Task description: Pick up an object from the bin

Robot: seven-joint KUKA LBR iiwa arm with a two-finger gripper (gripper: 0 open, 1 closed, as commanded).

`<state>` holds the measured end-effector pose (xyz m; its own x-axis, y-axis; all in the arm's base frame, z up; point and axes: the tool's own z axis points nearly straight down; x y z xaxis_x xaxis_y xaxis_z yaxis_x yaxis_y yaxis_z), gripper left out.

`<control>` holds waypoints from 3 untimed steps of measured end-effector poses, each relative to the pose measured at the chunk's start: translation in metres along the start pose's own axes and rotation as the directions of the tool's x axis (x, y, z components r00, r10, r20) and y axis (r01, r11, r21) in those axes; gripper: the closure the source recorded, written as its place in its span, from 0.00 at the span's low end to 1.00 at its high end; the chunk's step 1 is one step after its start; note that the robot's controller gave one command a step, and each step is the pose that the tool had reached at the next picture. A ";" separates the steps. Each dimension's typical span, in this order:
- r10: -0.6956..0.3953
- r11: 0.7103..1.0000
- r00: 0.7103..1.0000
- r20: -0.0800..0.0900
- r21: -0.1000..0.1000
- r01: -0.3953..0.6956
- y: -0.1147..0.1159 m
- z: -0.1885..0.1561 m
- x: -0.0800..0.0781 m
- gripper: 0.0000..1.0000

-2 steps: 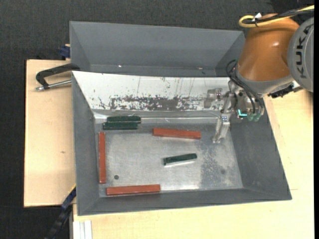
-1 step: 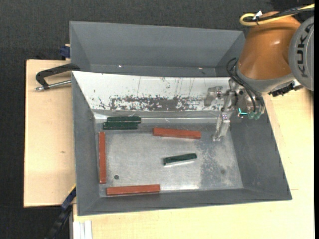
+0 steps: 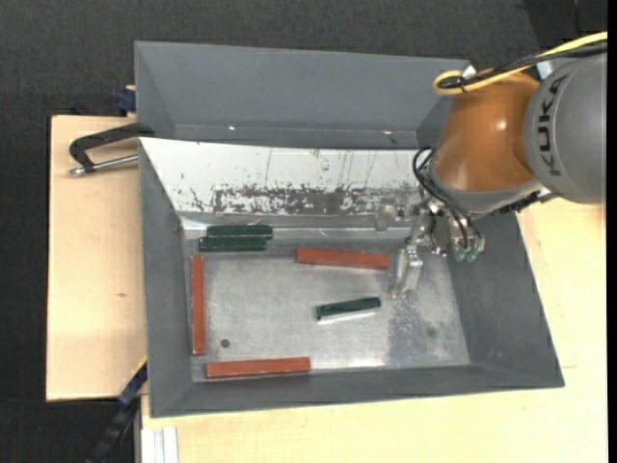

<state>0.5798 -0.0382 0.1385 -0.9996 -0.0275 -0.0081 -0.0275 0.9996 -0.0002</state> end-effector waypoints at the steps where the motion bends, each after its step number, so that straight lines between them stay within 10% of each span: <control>1: -0.068 0.998 0.998 -0.004 -0.002 0.068 0.027 0.064 -0.009 1.00; 2: -0.068 0.998 0.998 -0.003 -0.001 0.068 0.026 0.066 -0.008 0.00; 3: -0.069 0.998 0.998 -0.007 -0.001 0.069 0.026 0.064 -0.008 1.00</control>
Offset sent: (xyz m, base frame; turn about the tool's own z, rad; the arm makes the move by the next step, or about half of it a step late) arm 0.0000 0.0000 0.0000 0.0000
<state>0.5876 -0.0121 0.0741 -0.9954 -0.0962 -0.0013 -0.0962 0.9954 0.0004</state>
